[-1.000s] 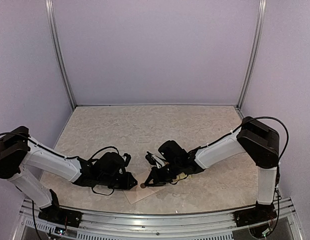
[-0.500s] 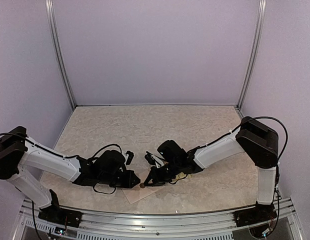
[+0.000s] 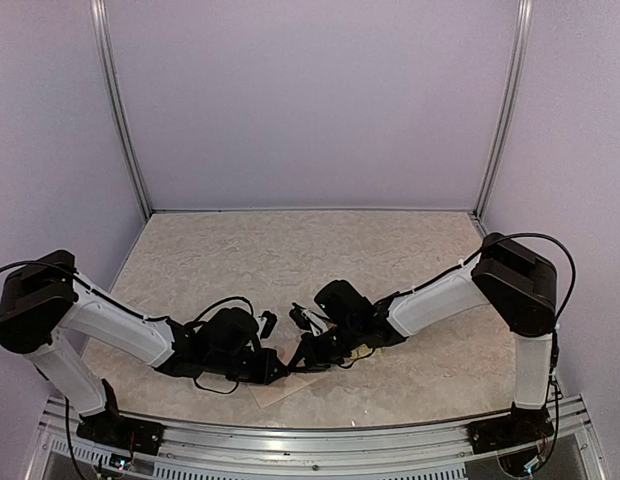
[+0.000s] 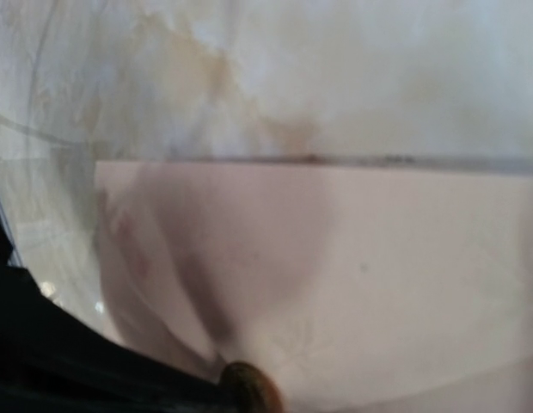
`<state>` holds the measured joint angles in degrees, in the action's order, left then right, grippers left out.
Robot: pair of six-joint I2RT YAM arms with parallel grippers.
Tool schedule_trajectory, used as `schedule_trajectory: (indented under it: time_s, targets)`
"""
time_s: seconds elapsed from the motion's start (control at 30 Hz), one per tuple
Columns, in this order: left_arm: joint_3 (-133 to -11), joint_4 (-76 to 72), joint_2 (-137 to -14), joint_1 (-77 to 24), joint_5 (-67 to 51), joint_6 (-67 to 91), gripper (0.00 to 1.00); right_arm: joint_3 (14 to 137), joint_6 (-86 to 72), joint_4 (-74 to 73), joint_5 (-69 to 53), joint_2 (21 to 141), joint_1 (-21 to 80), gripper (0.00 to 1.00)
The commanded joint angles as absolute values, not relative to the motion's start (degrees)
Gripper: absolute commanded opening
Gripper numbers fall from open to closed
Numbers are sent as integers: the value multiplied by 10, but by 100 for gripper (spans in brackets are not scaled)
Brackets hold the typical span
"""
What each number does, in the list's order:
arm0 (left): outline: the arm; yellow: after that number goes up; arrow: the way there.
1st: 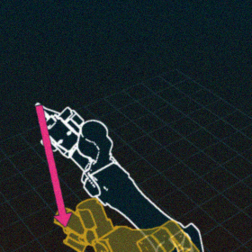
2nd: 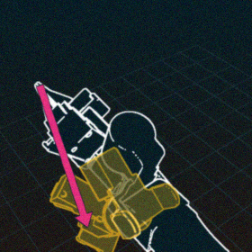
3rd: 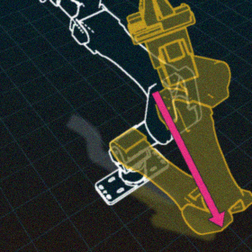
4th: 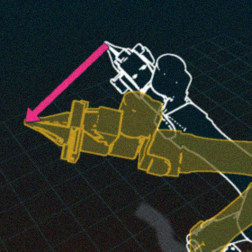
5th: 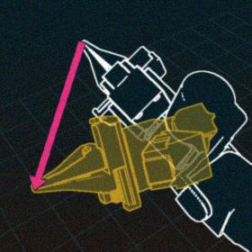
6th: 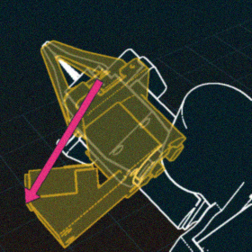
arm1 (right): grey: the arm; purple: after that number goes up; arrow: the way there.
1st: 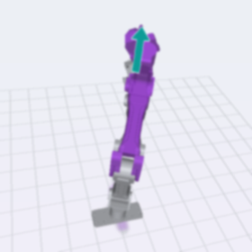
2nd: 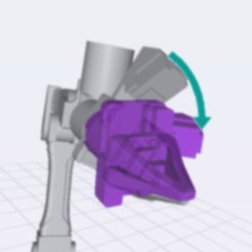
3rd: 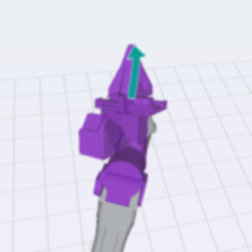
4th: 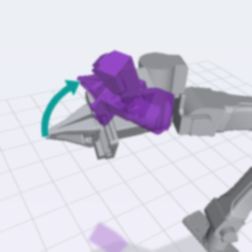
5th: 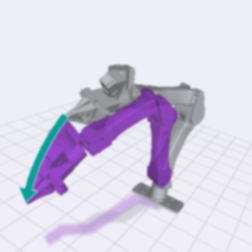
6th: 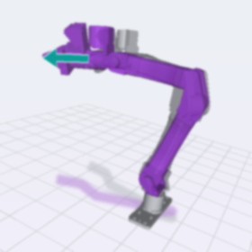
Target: Place the letter into the envelope and seal it
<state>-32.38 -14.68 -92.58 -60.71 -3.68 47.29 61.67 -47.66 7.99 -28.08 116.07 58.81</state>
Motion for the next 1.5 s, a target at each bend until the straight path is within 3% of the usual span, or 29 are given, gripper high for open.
schedule_trajectory:
  time_s: [0.0,0.13,0.33,0.5,0.53,0.63,0.73,1.03,1.47]
  targets:
    - [-309,-146,-947,-611,-36,485,6,621,-477,55,-266,1175,595,0]
    - [-289,-147,-957,-611,-40,500,3,616,-479,38,-250,1159,595,0]
    - [-278,-143,-959,-612,-40,506,3,605,-476,12,-219,1122,594,22]
    - [-283,-142,-962,-613,-40,506,3,597,-475,4,-202,1102,594,25]
    - [-284,-143,-962,-613,-39,506,3,593,-474,4,-204,1098,594,24]
    - [-285,-150,-948,-614,-35,503,3,585,-473,32,-224,1090,594,6]
    - [-295,-139,-911,-614,-23,494,3,589,-469,49,-236,1085,594,0]
    - [-296,-66,-787,-600,44,473,7,617,-449,61,-261,1091,598,0]
    - [-269,-122,-868,-595,15,471,4,665,-446,71,-301,1144,607,0]
